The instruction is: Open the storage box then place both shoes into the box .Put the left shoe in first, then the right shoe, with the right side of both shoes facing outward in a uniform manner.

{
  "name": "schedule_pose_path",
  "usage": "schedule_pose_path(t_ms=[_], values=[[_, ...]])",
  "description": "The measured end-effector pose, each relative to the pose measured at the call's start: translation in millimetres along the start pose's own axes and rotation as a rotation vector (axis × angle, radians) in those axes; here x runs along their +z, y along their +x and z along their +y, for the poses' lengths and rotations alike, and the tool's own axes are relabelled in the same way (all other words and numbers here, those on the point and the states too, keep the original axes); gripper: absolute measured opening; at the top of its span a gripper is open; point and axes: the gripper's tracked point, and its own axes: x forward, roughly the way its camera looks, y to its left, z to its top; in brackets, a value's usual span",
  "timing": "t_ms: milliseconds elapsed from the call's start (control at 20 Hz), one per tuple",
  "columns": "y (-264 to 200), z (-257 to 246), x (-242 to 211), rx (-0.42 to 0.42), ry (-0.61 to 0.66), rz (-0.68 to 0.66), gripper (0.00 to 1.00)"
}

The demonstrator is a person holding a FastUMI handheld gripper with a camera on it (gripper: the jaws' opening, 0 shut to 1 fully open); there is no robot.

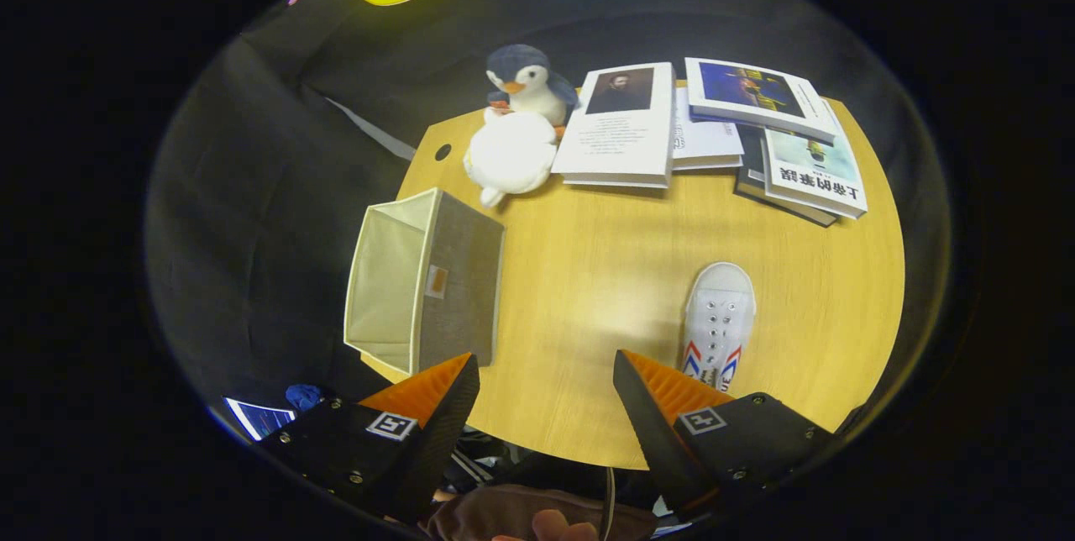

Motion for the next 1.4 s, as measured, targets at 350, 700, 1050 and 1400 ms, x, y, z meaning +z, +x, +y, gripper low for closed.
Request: schedule_pose_path(t_ms=[350, 700, 1050, 1400], values=[[1, -58, -22, -0.052, 0.086, 0.004, 0.98], [14, -122, -50, -0.12, 0.167, 0.026, 0.97], [35, -167, -76, -0.172, 0.223, 0.075, 0.97], [76, -201, -89, -0.234, 0.203, 0.135, 0.95]])
